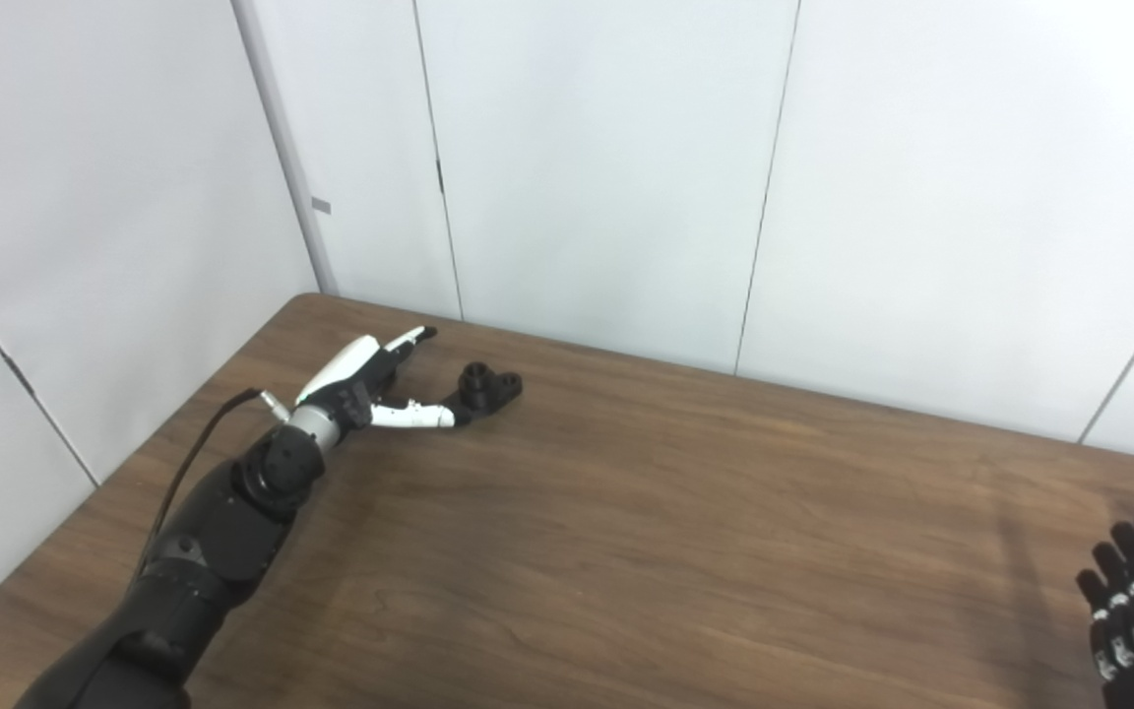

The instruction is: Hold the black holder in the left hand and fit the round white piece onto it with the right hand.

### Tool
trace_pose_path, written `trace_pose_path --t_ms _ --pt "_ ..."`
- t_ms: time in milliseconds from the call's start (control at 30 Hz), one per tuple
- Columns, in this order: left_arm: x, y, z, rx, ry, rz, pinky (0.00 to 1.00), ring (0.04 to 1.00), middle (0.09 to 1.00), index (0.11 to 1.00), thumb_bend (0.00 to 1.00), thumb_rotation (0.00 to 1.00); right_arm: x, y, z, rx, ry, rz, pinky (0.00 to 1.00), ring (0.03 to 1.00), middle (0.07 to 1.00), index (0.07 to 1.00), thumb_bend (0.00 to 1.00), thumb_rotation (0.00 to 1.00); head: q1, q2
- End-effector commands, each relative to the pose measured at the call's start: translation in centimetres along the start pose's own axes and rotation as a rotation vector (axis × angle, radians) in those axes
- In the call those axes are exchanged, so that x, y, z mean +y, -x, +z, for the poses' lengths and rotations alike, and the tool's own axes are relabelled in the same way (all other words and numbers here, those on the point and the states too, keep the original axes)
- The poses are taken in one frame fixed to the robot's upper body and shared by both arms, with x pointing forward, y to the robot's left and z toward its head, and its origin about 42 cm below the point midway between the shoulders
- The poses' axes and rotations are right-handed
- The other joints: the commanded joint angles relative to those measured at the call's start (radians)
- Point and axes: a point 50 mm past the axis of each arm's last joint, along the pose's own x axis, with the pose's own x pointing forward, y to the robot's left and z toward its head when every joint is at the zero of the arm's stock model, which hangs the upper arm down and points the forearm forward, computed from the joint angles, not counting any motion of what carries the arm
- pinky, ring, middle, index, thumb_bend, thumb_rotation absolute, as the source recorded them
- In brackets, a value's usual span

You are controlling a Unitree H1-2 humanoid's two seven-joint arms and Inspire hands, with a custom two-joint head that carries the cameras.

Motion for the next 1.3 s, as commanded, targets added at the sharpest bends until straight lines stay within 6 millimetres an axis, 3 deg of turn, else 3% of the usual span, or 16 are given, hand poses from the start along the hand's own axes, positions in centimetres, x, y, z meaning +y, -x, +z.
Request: trace_pose_path --t_ms 0,200,267,400,433,500,567,633,733,1133,1267 --pt "1.1 0.2 -0.4 0.011 -0.018 0.016 0.92 0.987 1.000 1.000 1.00 0.56 0.2 -0.9 1.8 -0.088 0.016 0.026 1.00 1.000 1.000 1.000 0.54 1.00 0.003 -0.002" --pt "0.5 0.3 -0.3 0.024 -0.006 0.014 0.92 0.981 1.000 1.000 1.00 0.51 0.2 -0.8 1.9 -0.085 0.015 0.023 1.00 1.000 1.000 1.000 0.53 1.00 0.019 -0.005" --pt "0.5 0.2 -0.1 -0.008 0.105 0.043 0.94 0.989 1.000 1.000 1.00 0.50 0.0 -0.8 2.0 -0.087 0.018 0.027 1.00 1.000 1.000 1.000 0.53 1.00 0.048 -0.010" --pt "0.2 -0.4 0.3 -0.048 0.717 0.142 0.99 0.995 1.000 1.000 0.99 0.62 0.0 -0.8 2.0 -0.096 0.024 0.027 1.00 1.000 1.000 1.000 0.56 1.00 0.096 -0.026" --pt "0.1 -0.5 0.4 -0.067 0.885 0.142 0.99 0.998 1.000 1.000 1.00 0.72 0.1 -0.8 2.1 -0.103 0.028 0.023 1.00 1.000 1.000 1.000 0.57 1.00 0.096 -0.026" --pt "-0.1 -0.6 0.7 -0.133 1.181 0.119 1.00 1.000 1.000 1.000 1.00 0.84 0.3 -0.6 2.2 -0.112 0.021 0.021 1.00 1.000 1.000 1.000 0.50 1.00 0.109 -0.028" --pt "0.1 -0.4 1.0 -0.180 1.307 0.096 1.00 1.000 1.000 1.000 1.00 0.95 0.4 -0.6 2.1 -0.122 0.007 0.025 1.00 1.000 1.000 1.000 0.46 1.00 0.099 -0.028" --pt "0.2 -0.4 1.1 -0.196 1.369 0.089 1.00 1.000 1.000 1.000 1.00 0.99 0.5 -0.6 2.0 -0.124 0.007 0.024 1.00 1.000 1.000 1.000 0.43 1.00 0.094 -0.031" --pt "0.3 -0.3 1.0 -0.197 1.424 0.096 1.00 1.000 1.000 1.000 1.00 1.00 0.6 -0.6 2.1 -0.121 0.002 0.019 1.00 1.000 1.000 1.000 0.41 1.00 0.086 -0.030" --pt "0.0 0.0 0.5 -0.181 1.383 0.080 1.00 1.000 1.000 1.000 0.99 0.99 0.8 -0.5 2.4 -0.122 -0.005 0.019 1.00 1.000 1.000 1.000 0.36 1.00 0.079 -0.025" --pt "0.3 -0.2 0.5 -0.121 1.122 0.161 1.00 1.000 1.000 0.996 0.97 0.82 0.9 -0.6 2.5 -0.123 -0.009 0.021 1.00 1.000 1.000 1.000 0.35 1.00 0.080 -0.023"
